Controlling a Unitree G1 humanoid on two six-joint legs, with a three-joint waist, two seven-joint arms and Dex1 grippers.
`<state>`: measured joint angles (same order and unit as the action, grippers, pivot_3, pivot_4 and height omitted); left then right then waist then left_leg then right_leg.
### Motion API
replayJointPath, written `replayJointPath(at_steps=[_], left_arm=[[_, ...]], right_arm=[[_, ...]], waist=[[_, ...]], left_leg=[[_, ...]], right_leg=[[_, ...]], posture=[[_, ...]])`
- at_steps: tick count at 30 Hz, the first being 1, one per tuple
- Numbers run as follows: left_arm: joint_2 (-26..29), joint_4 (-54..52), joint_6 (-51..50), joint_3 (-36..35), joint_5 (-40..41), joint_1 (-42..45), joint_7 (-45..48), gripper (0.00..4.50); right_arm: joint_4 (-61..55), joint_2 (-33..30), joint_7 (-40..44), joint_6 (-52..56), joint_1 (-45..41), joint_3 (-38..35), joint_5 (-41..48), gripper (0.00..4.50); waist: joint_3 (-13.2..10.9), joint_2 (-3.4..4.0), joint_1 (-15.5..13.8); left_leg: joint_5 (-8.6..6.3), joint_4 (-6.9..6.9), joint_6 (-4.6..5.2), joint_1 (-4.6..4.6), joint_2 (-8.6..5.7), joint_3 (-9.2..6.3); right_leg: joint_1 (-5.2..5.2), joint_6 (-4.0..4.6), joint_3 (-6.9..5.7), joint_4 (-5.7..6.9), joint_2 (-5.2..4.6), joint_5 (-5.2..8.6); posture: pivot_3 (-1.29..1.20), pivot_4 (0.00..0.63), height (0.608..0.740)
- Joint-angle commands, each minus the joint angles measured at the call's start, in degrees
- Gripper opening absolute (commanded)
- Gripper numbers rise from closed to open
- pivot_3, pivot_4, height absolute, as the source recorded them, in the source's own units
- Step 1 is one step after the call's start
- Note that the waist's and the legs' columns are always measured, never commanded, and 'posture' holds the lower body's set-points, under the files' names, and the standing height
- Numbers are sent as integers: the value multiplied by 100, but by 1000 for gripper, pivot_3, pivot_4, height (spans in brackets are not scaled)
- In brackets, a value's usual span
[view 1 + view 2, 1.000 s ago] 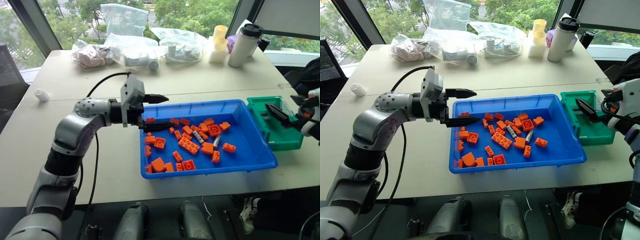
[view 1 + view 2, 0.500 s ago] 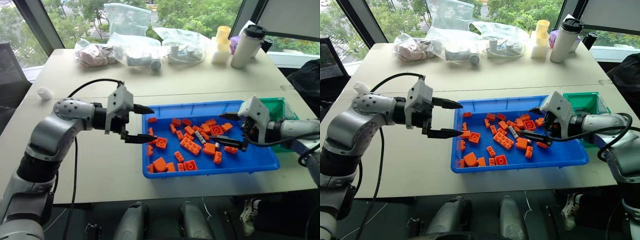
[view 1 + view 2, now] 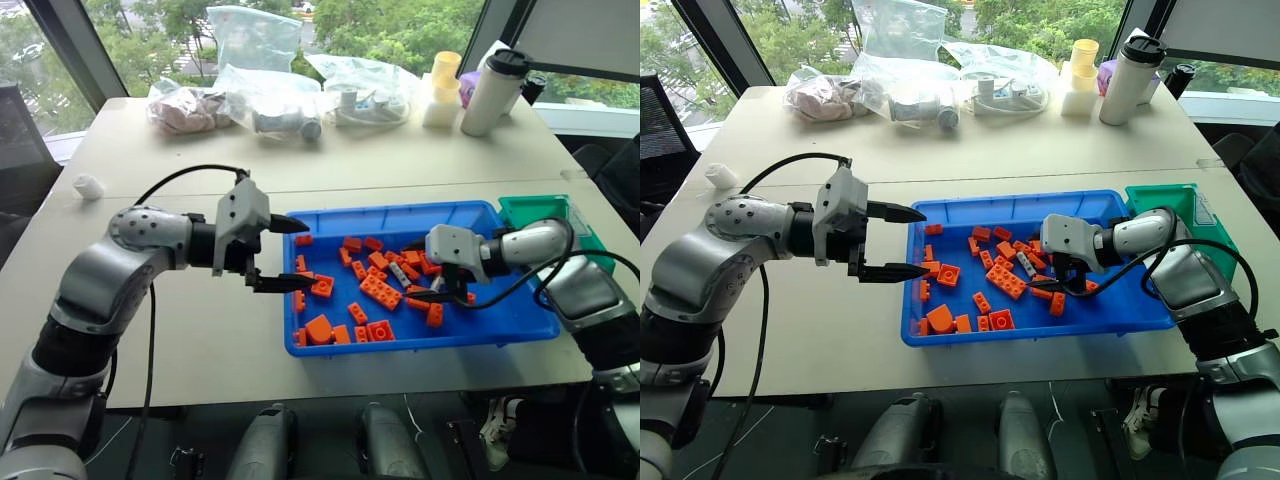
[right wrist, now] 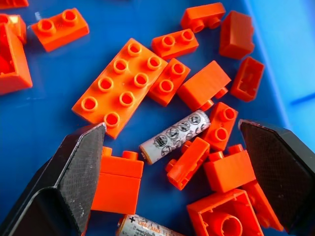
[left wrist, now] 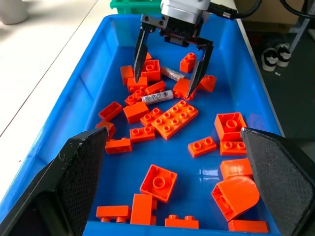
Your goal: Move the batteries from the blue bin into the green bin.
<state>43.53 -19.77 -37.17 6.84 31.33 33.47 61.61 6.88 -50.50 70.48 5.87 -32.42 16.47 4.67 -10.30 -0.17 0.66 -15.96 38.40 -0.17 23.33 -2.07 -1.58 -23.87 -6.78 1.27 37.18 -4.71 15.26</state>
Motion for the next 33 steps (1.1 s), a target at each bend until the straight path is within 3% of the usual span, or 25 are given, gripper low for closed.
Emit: replayJointPath(at_steps=[1,12,15,19,25,31,33], left_arm=[[2,-226,-15,-220,104,28,-82,4500],[-65,-209,-11,-173,97,78,-151,4500],[-75,-230,-15,-179,96,59,-180,4500],[-71,-282,-24,-199,100,5,-245,4500],[-65,-306,-28,-218,111,-21,-295,4500],[-74,-295,-14,-209,109,-6,-325,4500],[-71,-274,4,-214,103,-20,-314,4500]], right_arm=[[359,123,106,-662,-281,103,-333,4463],[1888,666,829,-1919,-1061,526,-831,4463],[2120,740,1080,-2084,-1172,603,-893,3611],[2185,731,1262,-1919,-1163,592,-917,1611],[1933,741,1164,-1593,-1037,327,-704,1611],[864,669,978,99,-730,-436,176,1611],[382,596,854,742,-508,-688,448,2428]], waist=[[0,0,9],[0,0,17],[0,0,16],[1,-1,15],[1,0,11],[0,0,6],[0,0,2]], left_leg=[[0,0,0,0,0,0],[2,0,-4,-3,1,0],[2,0,-4,-5,1,-1],[3,1,-6,-5,1,-2],[3,1,-6,-8,1,-3],[3,1,-6,-4,1,-3],[3,1,-5,-3,1,-3]], right_leg=[[-1,0,0,1,0,0],[1,0,0,1,1,0],[3,0,-1,1,2,0],[6,0,-1,0,1,0],[8,0,-1,1,1,0],[3,0,0,1,0,0],[1,0,0,2,-1,0]], posture=[[0,150,740],[0,150,740],[0,150,740],[0,150,740],[0,150,740],[0,150,740],[0,150,740]])
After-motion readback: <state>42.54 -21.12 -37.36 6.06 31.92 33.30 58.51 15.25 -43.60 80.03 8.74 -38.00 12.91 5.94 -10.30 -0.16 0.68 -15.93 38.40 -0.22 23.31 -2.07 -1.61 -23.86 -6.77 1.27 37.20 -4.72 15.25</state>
